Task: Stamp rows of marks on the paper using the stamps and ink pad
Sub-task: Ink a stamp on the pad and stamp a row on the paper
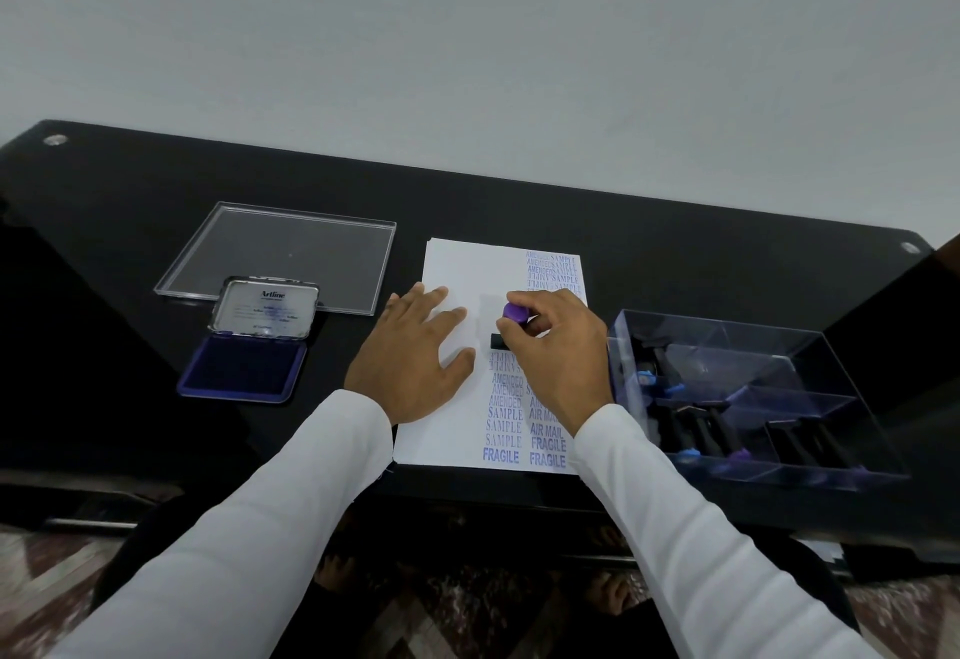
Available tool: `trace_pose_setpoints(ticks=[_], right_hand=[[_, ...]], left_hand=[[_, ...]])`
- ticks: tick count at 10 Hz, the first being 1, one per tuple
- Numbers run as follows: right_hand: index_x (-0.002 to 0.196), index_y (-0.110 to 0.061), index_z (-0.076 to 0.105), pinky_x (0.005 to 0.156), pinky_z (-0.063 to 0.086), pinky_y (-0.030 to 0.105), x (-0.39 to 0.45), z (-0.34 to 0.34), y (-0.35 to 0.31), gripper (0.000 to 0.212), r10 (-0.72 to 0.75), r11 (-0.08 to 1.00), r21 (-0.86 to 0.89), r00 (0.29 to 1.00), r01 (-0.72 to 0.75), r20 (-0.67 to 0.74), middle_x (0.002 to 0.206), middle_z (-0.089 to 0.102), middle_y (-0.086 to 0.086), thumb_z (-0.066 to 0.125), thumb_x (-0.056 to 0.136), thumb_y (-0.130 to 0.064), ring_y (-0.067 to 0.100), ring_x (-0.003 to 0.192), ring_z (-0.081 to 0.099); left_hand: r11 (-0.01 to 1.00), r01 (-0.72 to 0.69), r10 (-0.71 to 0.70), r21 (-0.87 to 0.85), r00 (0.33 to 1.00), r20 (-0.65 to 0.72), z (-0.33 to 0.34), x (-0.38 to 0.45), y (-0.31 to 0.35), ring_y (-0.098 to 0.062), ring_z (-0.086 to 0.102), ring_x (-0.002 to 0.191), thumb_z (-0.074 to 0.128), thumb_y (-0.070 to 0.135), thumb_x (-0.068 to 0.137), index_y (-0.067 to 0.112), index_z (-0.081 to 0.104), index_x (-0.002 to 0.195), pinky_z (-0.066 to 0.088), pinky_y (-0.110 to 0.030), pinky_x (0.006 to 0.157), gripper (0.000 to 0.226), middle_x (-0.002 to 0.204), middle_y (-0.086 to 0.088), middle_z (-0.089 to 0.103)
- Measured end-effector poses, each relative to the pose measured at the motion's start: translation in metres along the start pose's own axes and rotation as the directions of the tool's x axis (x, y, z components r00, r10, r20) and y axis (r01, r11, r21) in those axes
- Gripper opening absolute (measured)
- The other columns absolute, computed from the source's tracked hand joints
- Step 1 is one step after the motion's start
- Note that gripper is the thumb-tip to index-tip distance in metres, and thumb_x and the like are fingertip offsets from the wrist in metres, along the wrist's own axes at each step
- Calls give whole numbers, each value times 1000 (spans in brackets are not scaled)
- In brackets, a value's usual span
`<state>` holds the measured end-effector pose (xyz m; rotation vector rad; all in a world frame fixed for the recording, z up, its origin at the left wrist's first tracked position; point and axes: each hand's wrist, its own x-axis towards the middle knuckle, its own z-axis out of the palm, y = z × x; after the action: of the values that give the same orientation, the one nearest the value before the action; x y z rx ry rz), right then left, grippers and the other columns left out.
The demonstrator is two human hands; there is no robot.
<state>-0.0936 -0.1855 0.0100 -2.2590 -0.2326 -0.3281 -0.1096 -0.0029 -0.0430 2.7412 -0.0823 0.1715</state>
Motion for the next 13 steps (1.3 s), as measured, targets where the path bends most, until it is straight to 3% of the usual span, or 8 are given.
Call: trace_pose_setpoints(ticks=[4,7,9,13], right_hand=[[112,-20,73,87,56,27,-1,2,1,26,0,1000,6,1000,0,3,106,67,-5,75,87,-24,12,89,65],[111,-20,72,84,52,17,-1,1,3,24,-6,1000,-2,1000,6,13,106,67,-5,74,87,-25,10,86,64],[113,-20,71,88,54,22,-1,1,3,27,-6,1000,-6,999,6,40,109,67,-4,74,88,-26,11,90,65],[111,-20,71,83,52,17,1,-2,5,26,-29,999,-19,997,30,72,105,65,-7,76,86,-25,11,86,65]], left_hand=[[1000,-1,1,8,1000,3,-1,0,1,-21,11,155,41,66,95,34,40,151,-1,-37,120,64,166,6,22],[1000,-3,3,7,1000,2,-1,0,1,-20,11,155,43,65,96,34,41,150,-1,-36,119,63,166,7,22],[1000,1,-2,9,1000,7,-1,0,1,-20,11,155,40,67,94,35,40,150,0,-37,120,65,166,7,22],[1000,-1,1,4,1000,6,-1,-1,1,-21,12,155,39,67,94,34,41,150,0,-37,120,65,165,7,22]])
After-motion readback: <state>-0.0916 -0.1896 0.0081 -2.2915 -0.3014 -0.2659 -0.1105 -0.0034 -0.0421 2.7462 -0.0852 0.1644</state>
